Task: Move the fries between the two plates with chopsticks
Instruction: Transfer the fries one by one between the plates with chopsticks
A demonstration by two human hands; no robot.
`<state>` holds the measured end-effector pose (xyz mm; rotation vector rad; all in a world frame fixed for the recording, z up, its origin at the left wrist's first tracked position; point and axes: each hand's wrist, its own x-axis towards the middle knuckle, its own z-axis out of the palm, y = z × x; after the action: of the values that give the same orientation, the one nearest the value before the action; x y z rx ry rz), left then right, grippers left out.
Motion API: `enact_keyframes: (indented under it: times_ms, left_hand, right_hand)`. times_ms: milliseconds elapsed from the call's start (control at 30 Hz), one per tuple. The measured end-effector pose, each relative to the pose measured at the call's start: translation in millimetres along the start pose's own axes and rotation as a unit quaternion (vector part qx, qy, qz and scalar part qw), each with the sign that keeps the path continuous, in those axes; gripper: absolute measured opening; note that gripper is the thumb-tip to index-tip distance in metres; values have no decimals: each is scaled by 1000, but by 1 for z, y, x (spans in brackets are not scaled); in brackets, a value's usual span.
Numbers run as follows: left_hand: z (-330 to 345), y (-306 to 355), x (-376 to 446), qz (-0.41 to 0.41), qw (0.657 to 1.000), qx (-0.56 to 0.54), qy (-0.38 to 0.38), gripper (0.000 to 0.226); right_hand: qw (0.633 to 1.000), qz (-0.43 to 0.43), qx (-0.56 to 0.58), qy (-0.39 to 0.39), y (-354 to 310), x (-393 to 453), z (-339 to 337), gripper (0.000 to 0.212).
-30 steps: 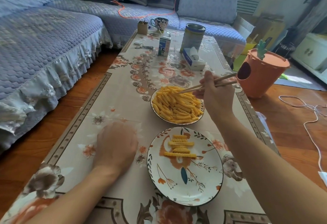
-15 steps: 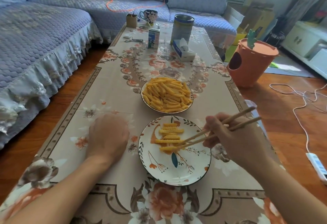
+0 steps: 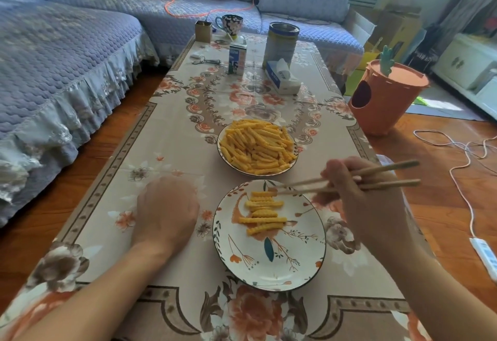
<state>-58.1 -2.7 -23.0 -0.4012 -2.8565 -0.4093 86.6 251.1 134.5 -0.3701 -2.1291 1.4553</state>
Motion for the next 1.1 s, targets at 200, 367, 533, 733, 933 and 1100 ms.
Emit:
enact_keyframes:
  times_ms: [200,367,533,733,933,1100]
  left_hand:
    - [-1,0,1,0,1000,2,1,35]
    - [-1,0,2,-2,1000,10,-1,34]
    - [-1,0,2,-1,1000,10,-8,35]
    - [-2,1,1,-3,1000,4,-8,36]
    - [-1,1,0,-7,1000,7,-8,32]
    - [0,1,0,-12,1000,12,-8,25]
  right_hand:
    - [997,-49,29,51,20,70,42,25]
    - [997,-33,-9,65,30,101,70,28]
    - [996,-26,-8,87,33,102,68,33]
    - [998,13,57,34,7,63,12,38]
    - [992,84,31,-92,2,-11,-27,41]
    - [995,37,-38,-81,14,-28,-24,21]
